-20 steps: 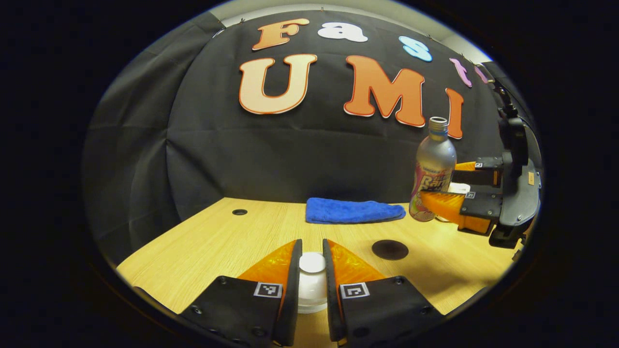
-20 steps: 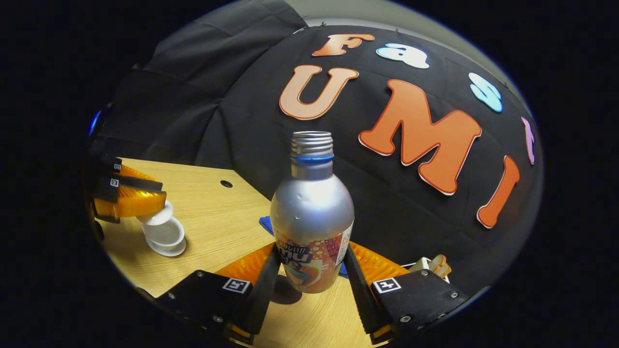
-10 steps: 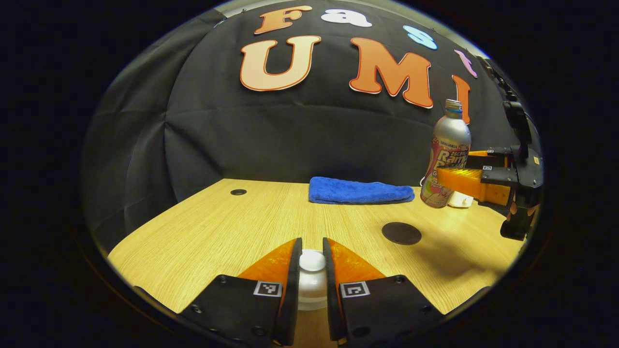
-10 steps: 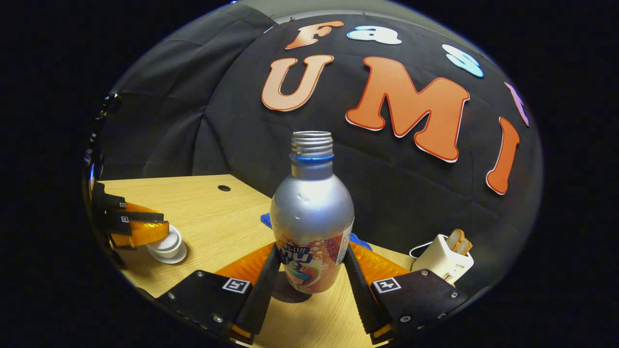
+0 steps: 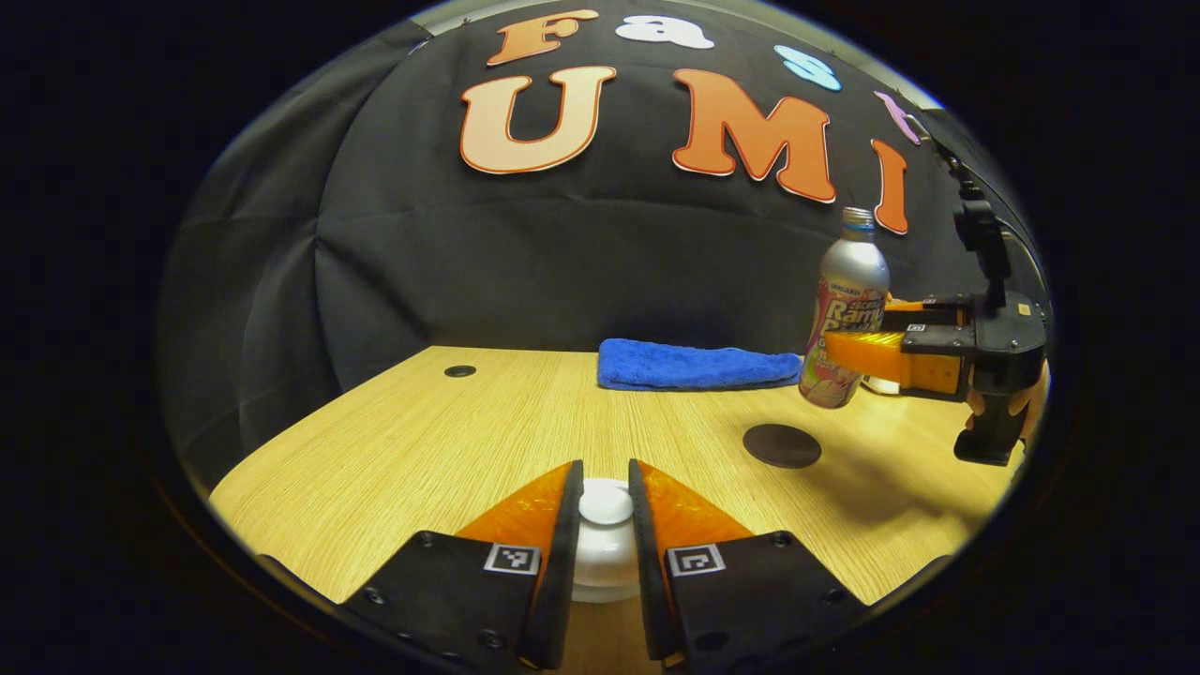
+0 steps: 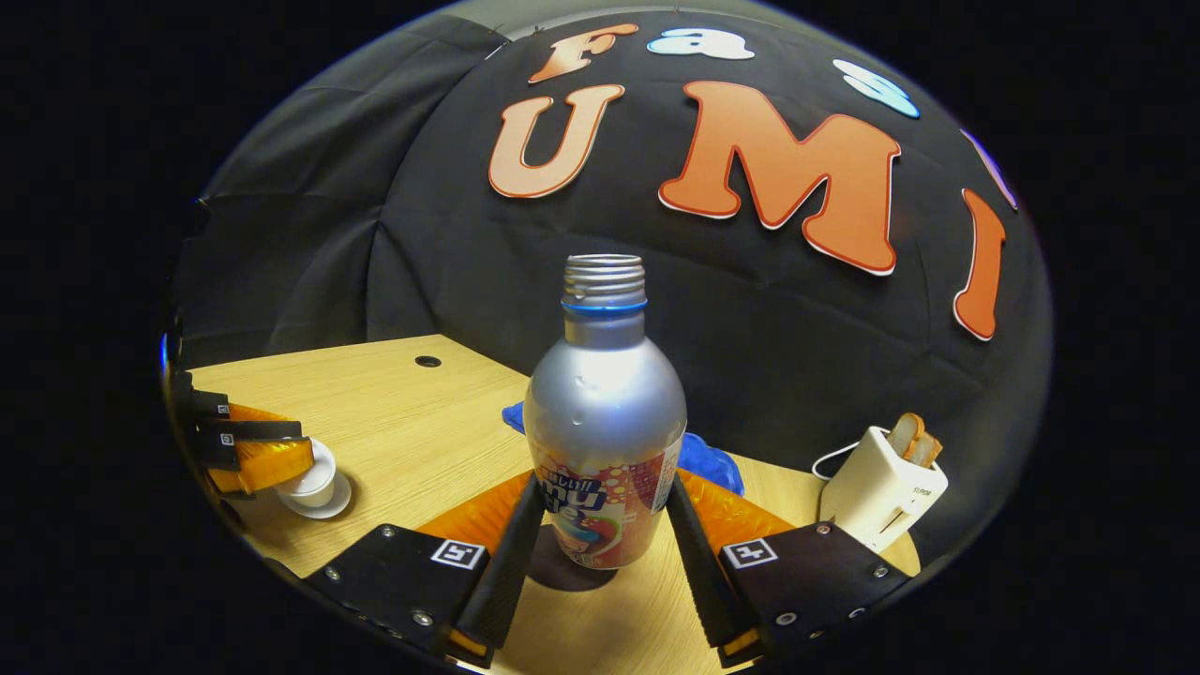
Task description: Open the teacup lid with one hand, grasp the water bottle and pour water into the teacup with the other hand; after pouring, place the water bottle on the coaster and then close the teacup lid.
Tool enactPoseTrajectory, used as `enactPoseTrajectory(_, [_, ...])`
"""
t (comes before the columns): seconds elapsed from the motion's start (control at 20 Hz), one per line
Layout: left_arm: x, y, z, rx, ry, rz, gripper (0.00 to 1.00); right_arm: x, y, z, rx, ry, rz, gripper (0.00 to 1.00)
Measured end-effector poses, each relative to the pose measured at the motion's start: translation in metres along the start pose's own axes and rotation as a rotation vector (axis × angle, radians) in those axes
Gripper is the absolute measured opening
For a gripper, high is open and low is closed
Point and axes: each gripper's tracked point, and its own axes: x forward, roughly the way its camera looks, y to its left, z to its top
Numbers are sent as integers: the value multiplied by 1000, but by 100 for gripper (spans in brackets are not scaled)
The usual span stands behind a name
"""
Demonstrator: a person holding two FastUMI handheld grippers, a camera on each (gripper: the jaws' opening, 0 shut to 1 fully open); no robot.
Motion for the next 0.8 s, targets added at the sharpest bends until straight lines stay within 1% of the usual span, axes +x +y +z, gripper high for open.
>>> enactPoseTrajectory(0.05, [-1, 0, 0, 0, -1, 1, 39, 3, 2, -3, 1, 9, 2, 77])
enactPoseTrajectory(0.1, [-4, 0, 2, 0, -7, 5, 36, 5, 4, -6, 0, 14, 1, 77])
enactPoseTrajectory(0.25, [-10, 2, 14, -8, -50, 6, 55, 11, 3, -11, 26, 27, 0, 77])
enactPoseTrajectory(0.3, [-12, 3, 18, -9, -66, 8, 57, 14, 3, -14, 45, 31, 4, 77])
enactPoseTrajectory(0.35, [-14, 4, 22, -9, -80, 14, 66, 17, 4, -15, 67, 35, 9, 77])
enactPoseTrajectory(0.4, [-15, 6, 25, -7, -93, 17, 70, 20, 4, -18, 86, 41, 14, 77])
enactPoseTrajectory(0.55, [-20, 12, 31, -2, -121, 33, 72, 30, 4, -27, 141, 67, 21, 77])
enactPoseTrajectory(0.6, [-23, 14, 32, -2, -126, 38, 75, 32, 2, -31, 155, 76, 17, 77])
enactPoseTrajectory(0.65, [-25, 15, 34, -1, -133, 43, 72, 35, 2, -33, 172, 85, 18, 77])
enactPoseTrajectory(0.7, [-26, 16, 34, 0, -136, 47, 75, 36, 2, -36, 186, 91, 19, 77])
enactPoseTrajectory(0.8, [-27, 16, 34, 2, -136, 48, 72, 41, 1, -43, 208, 110, 17, 77])
